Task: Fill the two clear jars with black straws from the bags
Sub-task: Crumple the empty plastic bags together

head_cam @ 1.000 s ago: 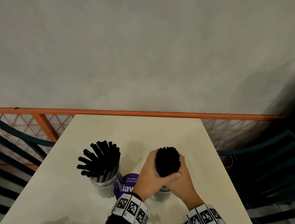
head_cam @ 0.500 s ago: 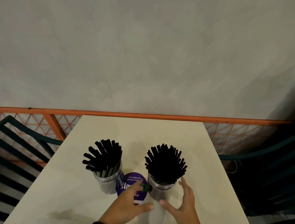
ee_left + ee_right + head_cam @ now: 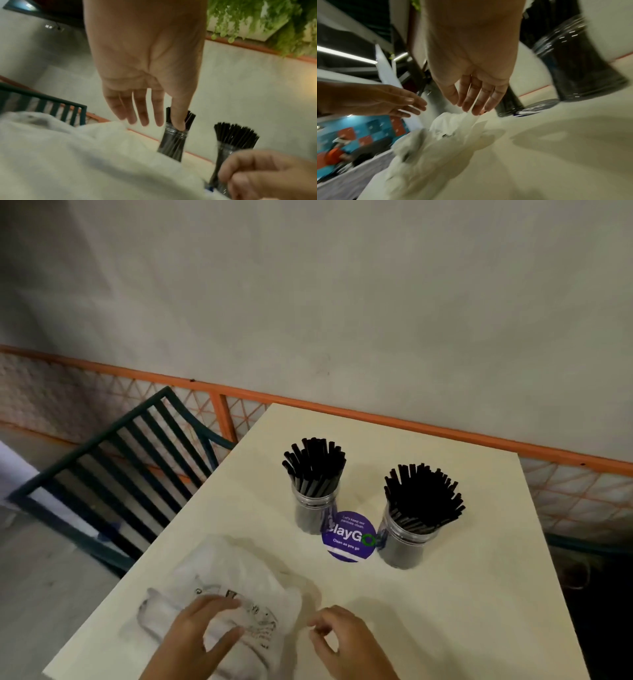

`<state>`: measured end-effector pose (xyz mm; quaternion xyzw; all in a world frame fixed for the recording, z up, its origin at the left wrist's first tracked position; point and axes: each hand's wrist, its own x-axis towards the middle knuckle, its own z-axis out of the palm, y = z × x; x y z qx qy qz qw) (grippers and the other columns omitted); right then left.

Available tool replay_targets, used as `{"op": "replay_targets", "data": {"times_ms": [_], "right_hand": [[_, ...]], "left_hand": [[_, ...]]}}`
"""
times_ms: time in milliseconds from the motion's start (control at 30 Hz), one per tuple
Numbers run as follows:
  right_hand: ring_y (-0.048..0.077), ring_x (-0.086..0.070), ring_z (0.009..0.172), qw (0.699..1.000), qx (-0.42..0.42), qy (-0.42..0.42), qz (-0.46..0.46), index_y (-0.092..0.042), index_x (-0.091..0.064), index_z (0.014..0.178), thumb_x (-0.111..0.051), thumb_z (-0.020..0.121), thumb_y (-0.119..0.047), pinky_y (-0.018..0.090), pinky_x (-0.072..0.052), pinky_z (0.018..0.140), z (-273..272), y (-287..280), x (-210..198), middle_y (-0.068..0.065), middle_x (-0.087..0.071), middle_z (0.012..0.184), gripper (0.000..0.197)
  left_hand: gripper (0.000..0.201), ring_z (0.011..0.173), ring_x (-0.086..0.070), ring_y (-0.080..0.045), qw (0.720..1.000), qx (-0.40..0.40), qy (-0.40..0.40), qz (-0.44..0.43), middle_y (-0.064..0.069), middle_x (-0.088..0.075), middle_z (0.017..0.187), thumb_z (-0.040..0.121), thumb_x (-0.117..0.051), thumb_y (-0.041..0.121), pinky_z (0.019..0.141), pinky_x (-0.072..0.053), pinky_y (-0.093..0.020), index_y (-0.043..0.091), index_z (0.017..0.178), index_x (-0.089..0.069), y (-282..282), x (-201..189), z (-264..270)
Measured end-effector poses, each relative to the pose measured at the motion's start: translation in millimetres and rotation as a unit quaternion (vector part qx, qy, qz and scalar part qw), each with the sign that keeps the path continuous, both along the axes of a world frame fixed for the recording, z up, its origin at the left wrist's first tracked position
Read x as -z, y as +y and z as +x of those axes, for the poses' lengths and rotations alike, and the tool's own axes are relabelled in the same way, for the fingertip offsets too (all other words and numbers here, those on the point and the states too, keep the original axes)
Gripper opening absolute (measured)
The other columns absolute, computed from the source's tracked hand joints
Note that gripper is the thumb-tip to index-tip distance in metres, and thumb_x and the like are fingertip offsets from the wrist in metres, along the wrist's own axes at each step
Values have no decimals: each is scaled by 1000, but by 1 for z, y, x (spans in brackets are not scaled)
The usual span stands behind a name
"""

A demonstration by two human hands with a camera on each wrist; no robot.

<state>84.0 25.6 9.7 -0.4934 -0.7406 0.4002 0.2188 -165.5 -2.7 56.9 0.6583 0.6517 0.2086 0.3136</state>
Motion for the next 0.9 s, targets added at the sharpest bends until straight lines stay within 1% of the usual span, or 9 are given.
{"op": "replay_targets", "data": {"times_ms": [100,167,367,467,533,600,667,733,900], "right_hand": [[4,-46,98,994,-72,-30,79,-22,-61,105,-48,85,-37,15,-34,87,-31,-11,0,-5,-57,103,28],[9,-41,106,987,-99,-40,120,-21,-57,112,-48,86,-41,18,-31,92,-53,-16,-2,1,-54,113,35],[23,-34,126,950,-155,-266,55,-21,-39,133,-44,83,-51,36,-29,103,-105,-23,3,4,-46,131,59],[26,-46,118,941,-110,-306,91,-14,-50,118,-29,91,-30,38,-33,95,-119,-25,0,8,-56,121,38],[26,-52,112,956,-64,-269,97,-13,-51,116,-36,93,-17,35,-37,91,-121,-22,-6,7,-59,118,28],[22,-53,109,972,-21,-213,101,-15,-48,120,-39,92,-12,31,-40,91,-120,-20,-18,3,-58,119,29],[13,-52,109,988,40,-103,109,-22,-47,119,-42,90,-5,20,-39,91,-117,-20,-34,-4,-54,118,34],[-2,-49,107,989,98,28,110,-35,-44,112,-42,86,-2,6,-35,89,-119,-22,-51,-14,-51,115,41],[-4,-38,117,985,67,133,91,-37,-31,118,-55,81,-56,7,-37,92,-152,-38,-63,-20,-34,124,48]], "left_hand": [[58,91,-61,-9,985,27,172,6,18,-63,98,65,-22,87,62,-54,-37,51,100,-51,-12,14,-25],[73,108,-55,-10,976,68,204,-45,21,-54,114,54,-26,90,83,-47,-48,49,109,-50,-15,22,-36],[35,74,-57,3,968,117,220,-14,23,-42,92,62,-40,62,71,-20,-11,45,89,-55,-9,63,-59],[54,102,-48,2,976,138,166,-11,28,-52,103,69,-35,79,85,-34,-28,40,95,-62,-10,48,-60],[75,128,-23,2,976,139,164,25,27,-36,121,59,-42,83,106,-11,-36,33,114,-55,-3,48,-64],[60,126,-36,-2,973,143,168,63,26,-44,120,64,-59,64,110,-10,-31,33,114,-48,0,42,-66],[40,91,-65,-10,983,105,121,93,12,-68,96,69,-71,33,90,-43,-24,31,102,-48,4,34,-73],[22,71,-61,-10,995,58,13,85,0,-69,86,79,-63,17,63,-42,-14,24,98,-53,11,18,-75],[29,89,-64,-11,910,-19,-388,-147,-1,-69,93,97,-32,16,75,-51,-23,16,101,-61,14,-23,-57]]}}
